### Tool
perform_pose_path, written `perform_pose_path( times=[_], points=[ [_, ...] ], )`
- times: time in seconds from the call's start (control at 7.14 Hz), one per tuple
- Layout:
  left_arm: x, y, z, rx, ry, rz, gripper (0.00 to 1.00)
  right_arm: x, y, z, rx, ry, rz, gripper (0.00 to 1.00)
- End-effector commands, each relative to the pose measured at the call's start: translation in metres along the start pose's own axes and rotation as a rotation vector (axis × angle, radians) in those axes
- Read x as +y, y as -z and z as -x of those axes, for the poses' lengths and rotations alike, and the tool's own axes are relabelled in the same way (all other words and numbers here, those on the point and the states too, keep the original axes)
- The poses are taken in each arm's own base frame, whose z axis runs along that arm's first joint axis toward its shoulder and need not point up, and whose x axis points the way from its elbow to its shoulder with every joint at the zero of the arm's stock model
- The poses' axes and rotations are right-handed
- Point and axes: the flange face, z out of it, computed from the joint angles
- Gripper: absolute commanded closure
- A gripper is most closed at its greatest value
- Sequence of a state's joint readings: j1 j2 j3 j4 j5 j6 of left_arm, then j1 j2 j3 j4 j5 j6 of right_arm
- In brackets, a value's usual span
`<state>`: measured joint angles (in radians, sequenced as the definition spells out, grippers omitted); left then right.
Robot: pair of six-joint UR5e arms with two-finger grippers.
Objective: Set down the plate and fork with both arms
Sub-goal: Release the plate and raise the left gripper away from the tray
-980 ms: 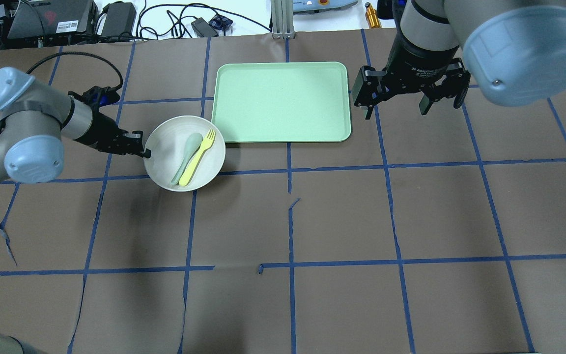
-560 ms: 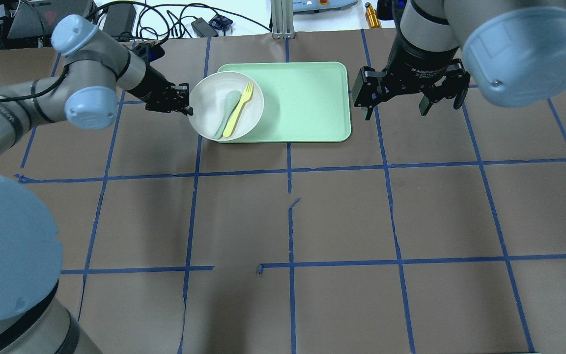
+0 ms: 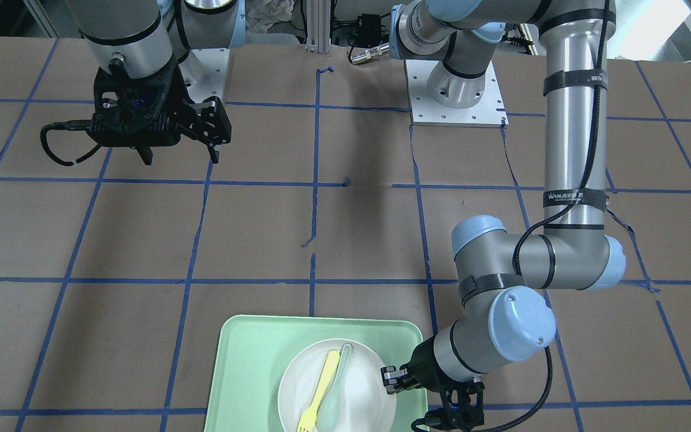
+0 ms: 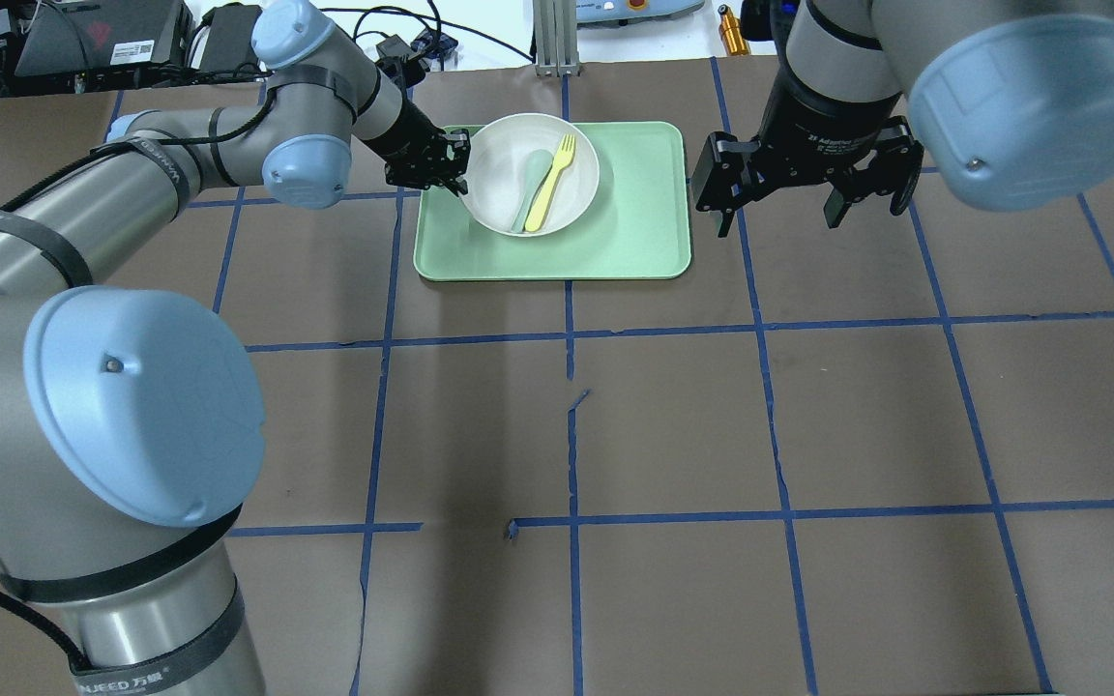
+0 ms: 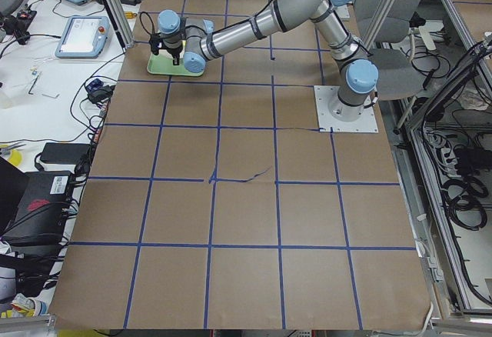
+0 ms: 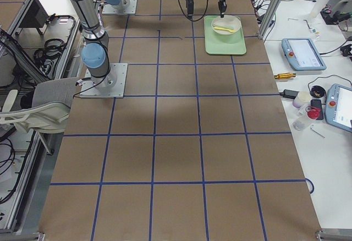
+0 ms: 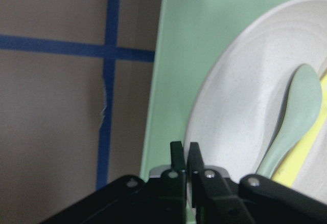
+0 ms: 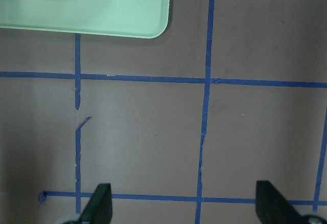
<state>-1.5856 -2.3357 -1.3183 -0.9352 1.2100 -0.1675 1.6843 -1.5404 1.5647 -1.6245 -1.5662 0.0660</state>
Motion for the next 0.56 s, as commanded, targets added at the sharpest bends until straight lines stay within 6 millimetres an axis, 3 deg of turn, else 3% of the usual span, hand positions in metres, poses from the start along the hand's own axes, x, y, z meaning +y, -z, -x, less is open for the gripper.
perform_pose_path(
  times=[0.0,0.14,0.28,0.42],
  points=[
    [0.003,-0.012,-0.006,-0.004,-0.013,0.006,0.53,-0.001,0.000,0.000,0.000,0.000,0.000,0.00],
    [0.008,0.009,-0.009,-0.029,-0.034,-0.011,0.01,-0.001,0.000,0.000,0.000,0.000,0.000,0.00],
    [0.015,0.040,-0.002,-0.164,-0.047,-0.052,0.00,-0.001,-0.001,0.000,0.000,0.000,0.002,0.00],
    [0.036,0.078,-0.007,-0.208,-0.055,-0.055,0.00,-0.001,-0.001,0.000,0.000,0.000,0.002,0.00]
  ],
)
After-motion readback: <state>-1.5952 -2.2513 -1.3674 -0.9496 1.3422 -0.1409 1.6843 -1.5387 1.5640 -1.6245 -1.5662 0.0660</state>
